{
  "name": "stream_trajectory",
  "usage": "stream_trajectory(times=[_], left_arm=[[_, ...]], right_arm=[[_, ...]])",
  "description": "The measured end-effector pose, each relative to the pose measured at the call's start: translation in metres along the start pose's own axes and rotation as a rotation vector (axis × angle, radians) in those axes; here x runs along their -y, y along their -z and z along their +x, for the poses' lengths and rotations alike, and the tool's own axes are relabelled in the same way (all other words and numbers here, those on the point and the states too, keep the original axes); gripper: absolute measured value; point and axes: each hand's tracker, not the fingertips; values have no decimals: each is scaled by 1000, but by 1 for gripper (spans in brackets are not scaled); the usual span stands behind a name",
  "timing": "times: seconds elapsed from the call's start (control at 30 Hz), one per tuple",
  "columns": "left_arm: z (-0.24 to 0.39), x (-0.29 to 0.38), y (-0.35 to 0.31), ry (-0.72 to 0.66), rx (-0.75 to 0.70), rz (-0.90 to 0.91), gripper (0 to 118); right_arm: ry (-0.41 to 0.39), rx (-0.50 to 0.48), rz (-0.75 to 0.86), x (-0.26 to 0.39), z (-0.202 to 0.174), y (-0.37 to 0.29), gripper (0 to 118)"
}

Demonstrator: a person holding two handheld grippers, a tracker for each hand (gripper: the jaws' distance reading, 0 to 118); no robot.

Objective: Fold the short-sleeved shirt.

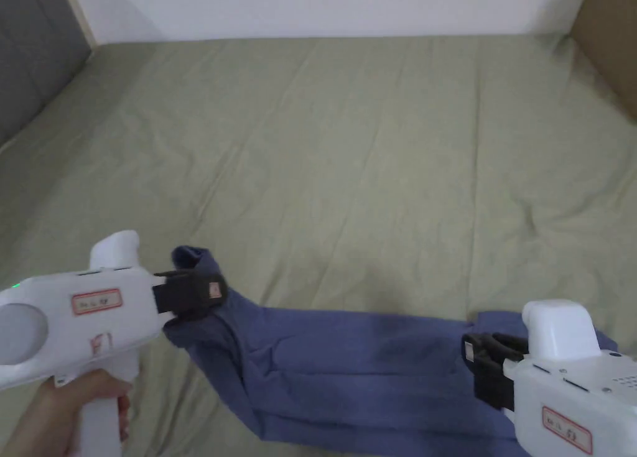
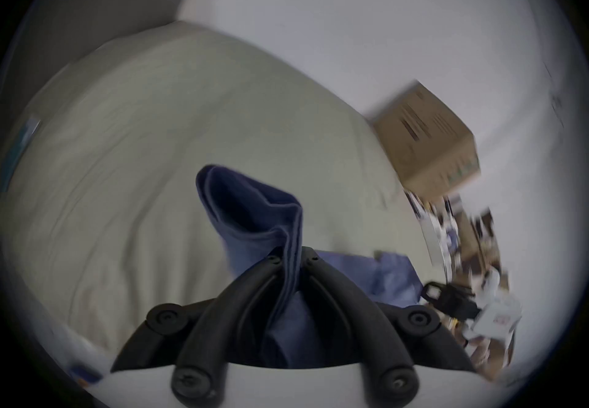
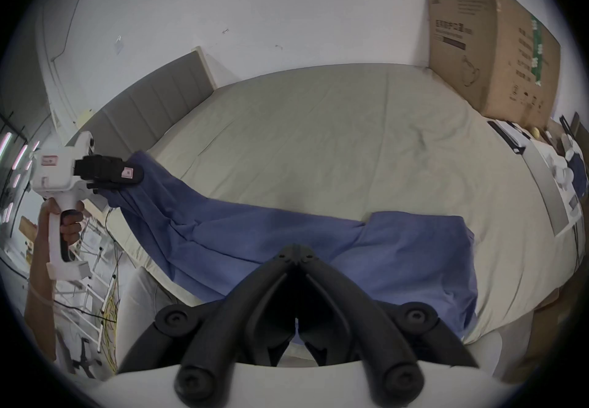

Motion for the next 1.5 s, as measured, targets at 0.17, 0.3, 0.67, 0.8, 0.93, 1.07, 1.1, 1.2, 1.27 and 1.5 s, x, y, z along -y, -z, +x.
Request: stream_trajectory(times=[0.17, 0.3, 0.67, 0.8, 0.93, 1.07, 1.1, 1.2, 1.27, 1.5], left_arm=[[80, 27, 85, 132, 212, -238, 5], [94, 68, 153, 129, 195, -403, 5], [82, 73, 132, 6, 271, -394, 118], [58, 54, 101, -129, 288, -263, 117], [34, 55, 98, -120, 126, -239, 60], [36, 79, 120, -55, 86, -348, 5], [40, 86, 124, -67, 130, -357, 1], [59, 102, 136, -65, 221, -406, 0], [75, 112, 151, -15, 222, -449, 0], [113, 137, 182, 28, 259, -544, 0]], right_arm=[[74, 34, 25, 6, 27, -12, 0], [138, 62, 27, 13, 50, -20, 0], [198, 93, 33, 19, 67, -24, 0], [184, 77, 21, 17, 60, -19, 0], [163, 65, 11, 18, 52, -18, 0], [140, 72, 15, 18, 47, -17, 0], [129, 83, 16, 17, 45, -16, 0], [98, 96, 35, 18, 40, -16, 0], [81, 103, 39, 17, 38, -15, 0], [75, 97, 39, 15, 36, -18, 0]])
